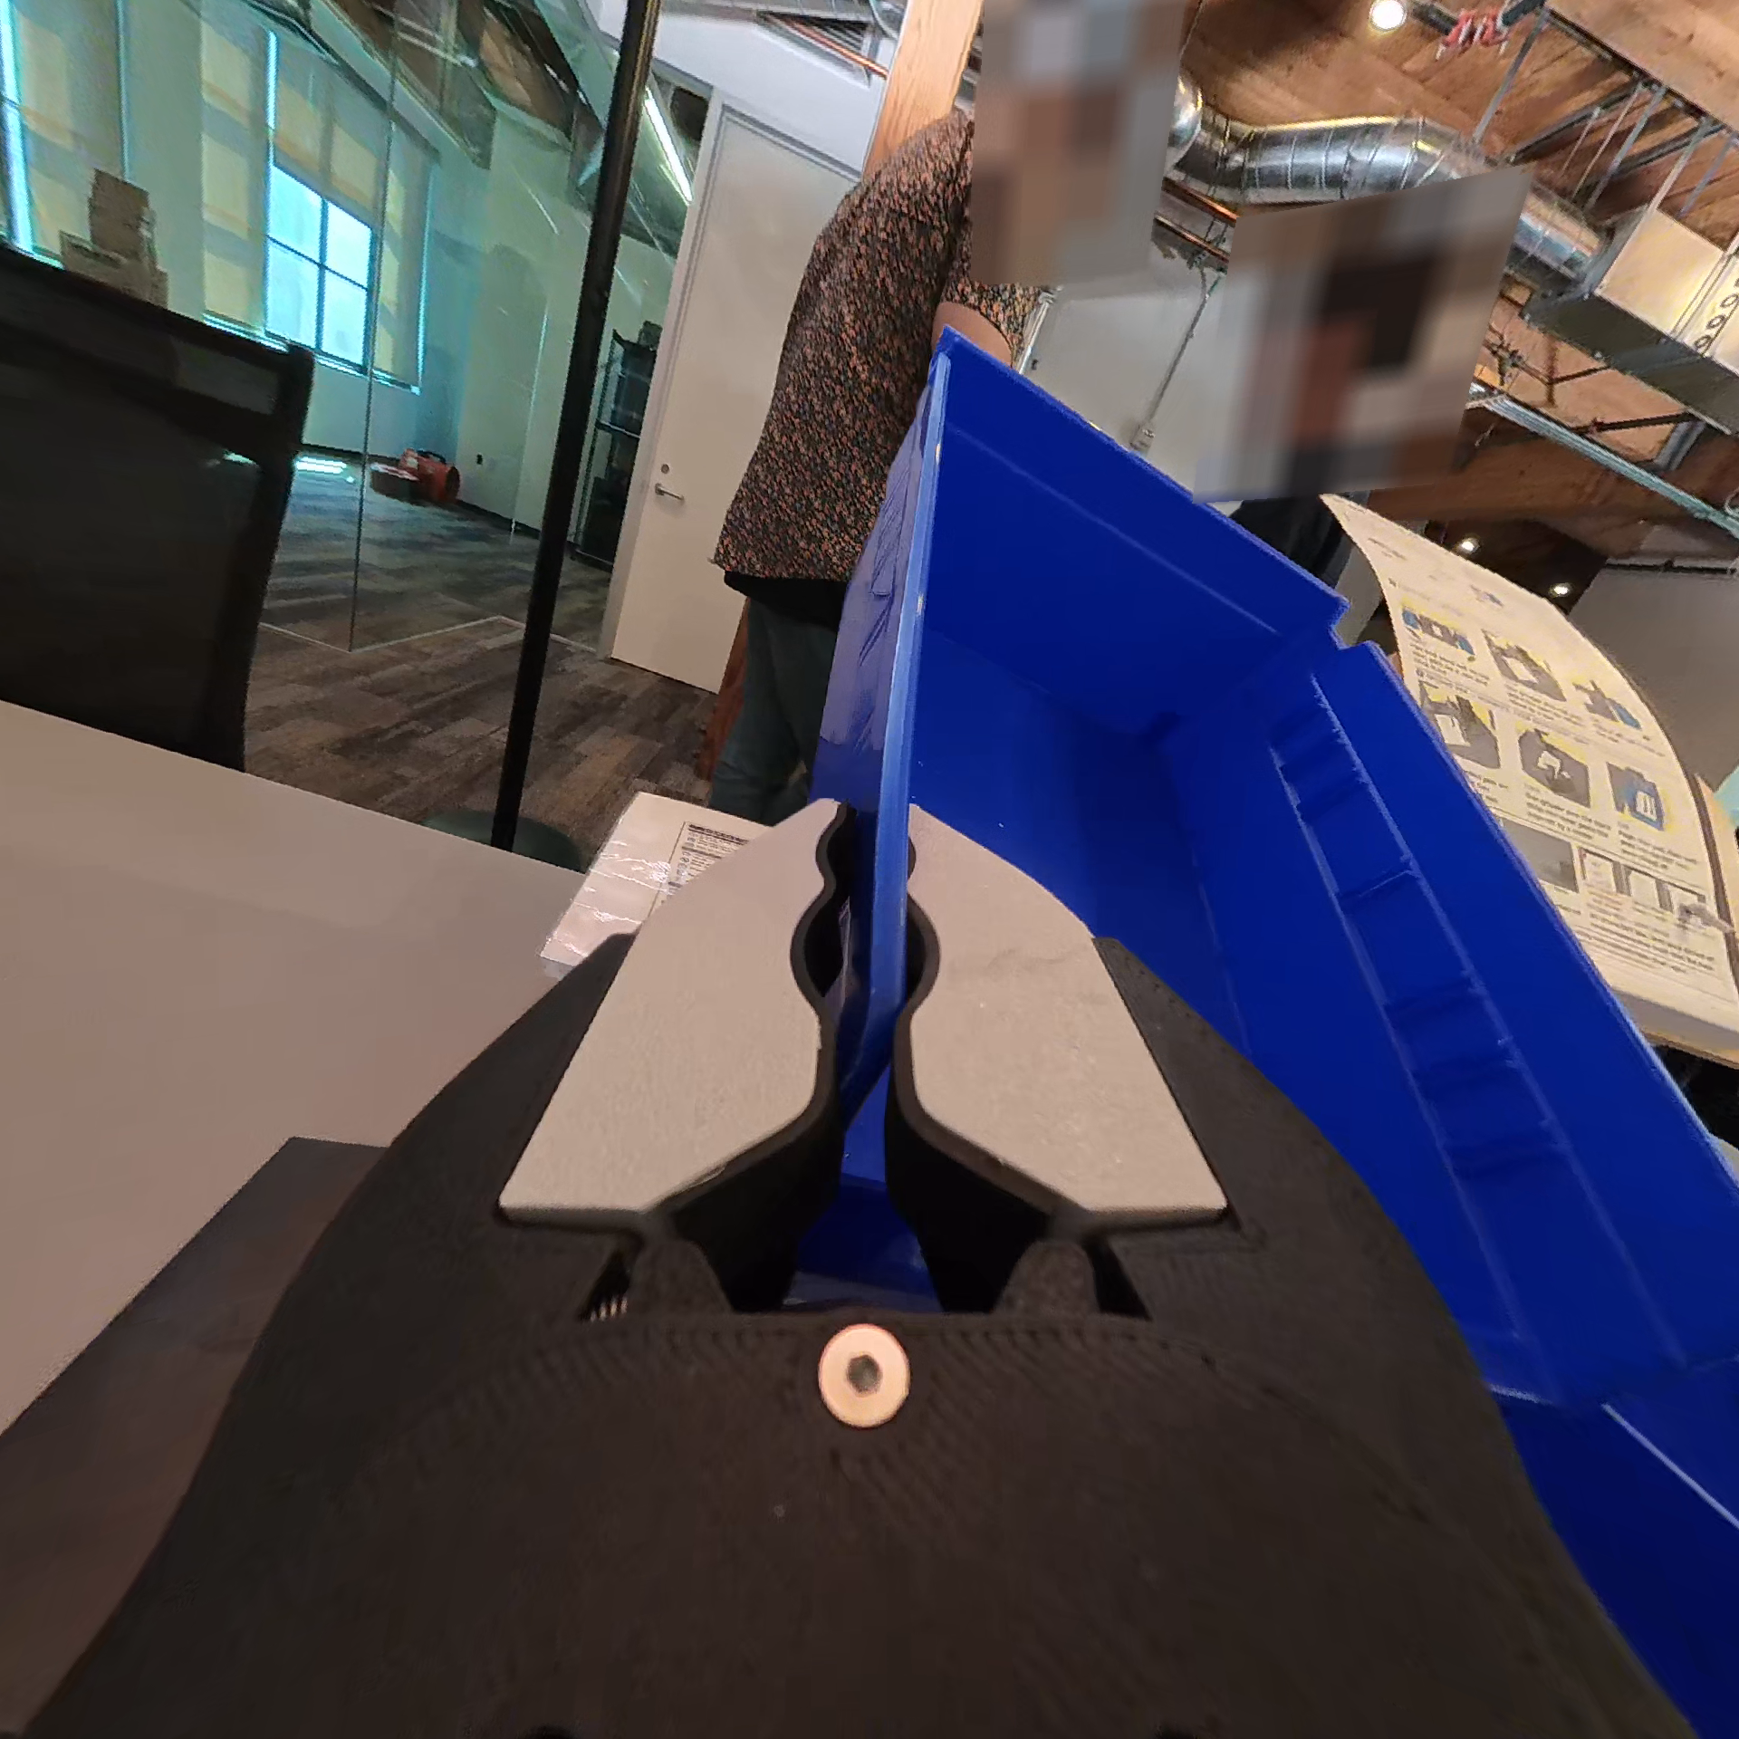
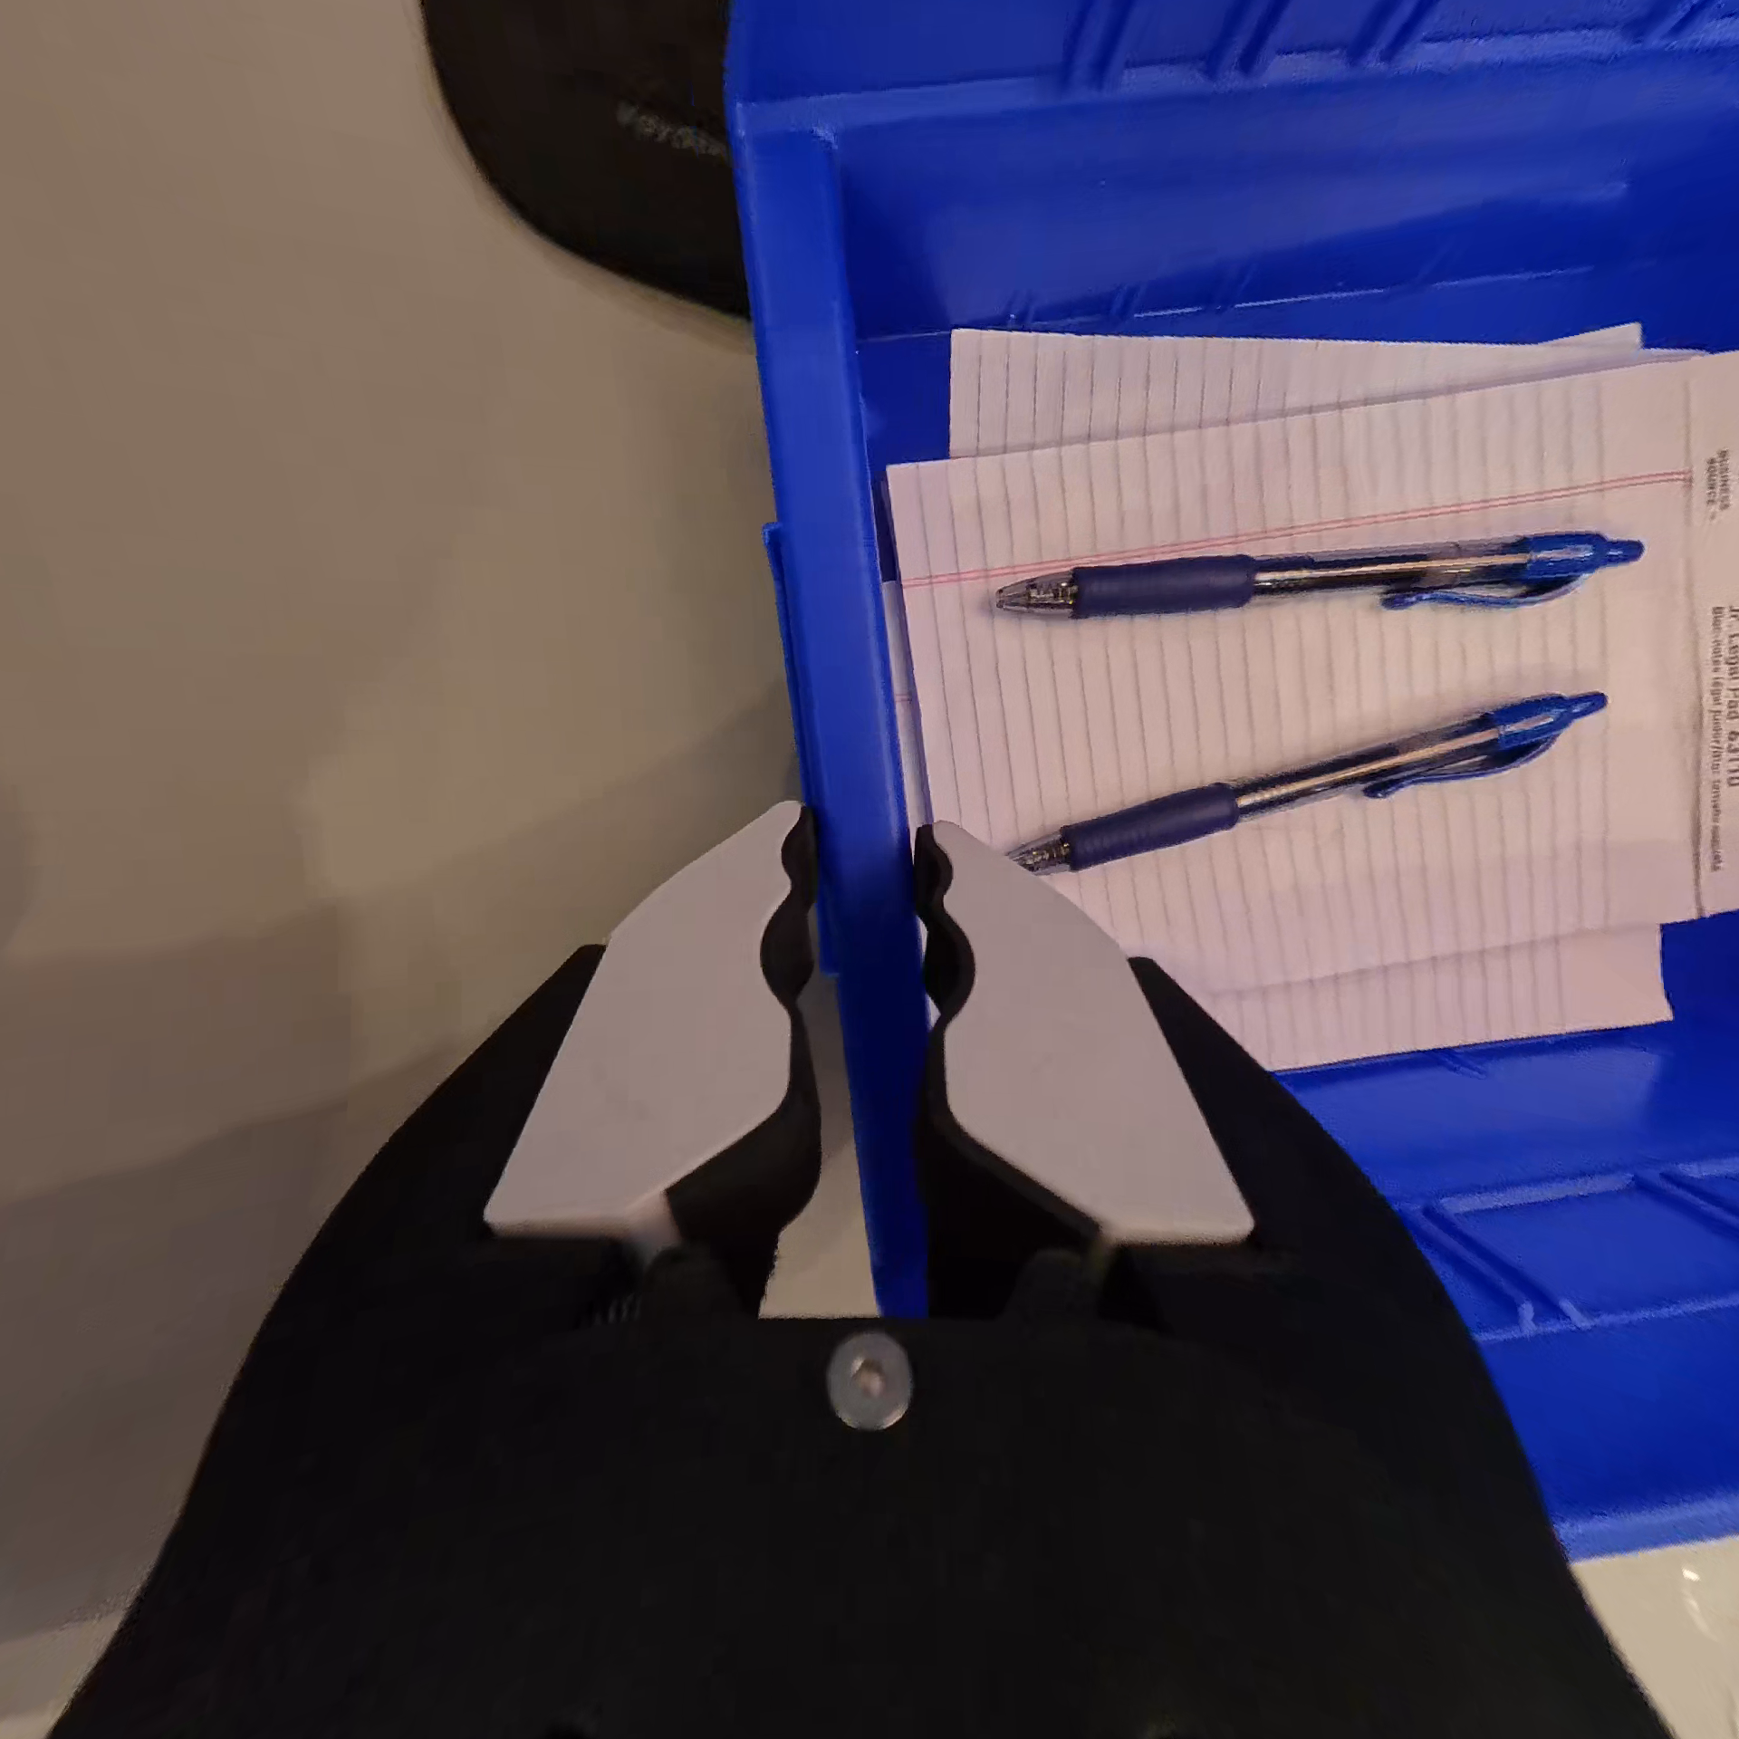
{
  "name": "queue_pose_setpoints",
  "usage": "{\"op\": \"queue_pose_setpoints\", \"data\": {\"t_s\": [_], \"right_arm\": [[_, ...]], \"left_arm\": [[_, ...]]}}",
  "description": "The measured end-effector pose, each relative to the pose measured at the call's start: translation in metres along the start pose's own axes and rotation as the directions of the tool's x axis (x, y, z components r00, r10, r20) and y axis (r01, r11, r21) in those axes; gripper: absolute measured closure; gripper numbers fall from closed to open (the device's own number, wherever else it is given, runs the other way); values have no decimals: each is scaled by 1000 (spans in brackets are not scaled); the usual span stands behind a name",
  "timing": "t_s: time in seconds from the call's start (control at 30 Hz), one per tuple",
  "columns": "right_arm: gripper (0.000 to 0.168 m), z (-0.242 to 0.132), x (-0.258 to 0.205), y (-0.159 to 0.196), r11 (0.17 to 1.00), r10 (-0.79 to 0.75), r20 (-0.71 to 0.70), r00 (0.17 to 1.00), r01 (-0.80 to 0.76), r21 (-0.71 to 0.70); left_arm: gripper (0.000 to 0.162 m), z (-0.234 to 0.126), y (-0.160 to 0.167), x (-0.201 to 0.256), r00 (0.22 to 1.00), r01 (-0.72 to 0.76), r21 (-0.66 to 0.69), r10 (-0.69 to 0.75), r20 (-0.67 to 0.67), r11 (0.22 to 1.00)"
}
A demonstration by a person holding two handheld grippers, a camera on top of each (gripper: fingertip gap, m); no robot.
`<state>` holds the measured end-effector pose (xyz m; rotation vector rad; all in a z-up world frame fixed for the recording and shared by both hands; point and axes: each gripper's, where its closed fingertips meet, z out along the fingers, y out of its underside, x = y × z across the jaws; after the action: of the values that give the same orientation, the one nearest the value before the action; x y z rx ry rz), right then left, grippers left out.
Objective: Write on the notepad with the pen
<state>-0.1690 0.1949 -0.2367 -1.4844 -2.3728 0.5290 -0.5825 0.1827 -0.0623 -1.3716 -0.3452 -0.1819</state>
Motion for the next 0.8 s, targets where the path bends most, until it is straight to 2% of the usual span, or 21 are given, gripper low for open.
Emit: {"op": "queue_pose_setpoints", "data": {"t_s": [0.2,0.63,0.8], "right_arm": [[149,13,33,-21,999,37,-23,999,-36,12],[149,43,107,-70,974,227,-105,968,-228,10],[149,48,124,-78,964,264,-118,957,-264,14]], "left_arm": [[158,-7,-9,-3,1000,20,37,-20,-3,999],[158,-12,-17,-4,1000,21,66,-22,7,998],[158,-11,-16,-4,1000,29,69,-30,3,997]]}}
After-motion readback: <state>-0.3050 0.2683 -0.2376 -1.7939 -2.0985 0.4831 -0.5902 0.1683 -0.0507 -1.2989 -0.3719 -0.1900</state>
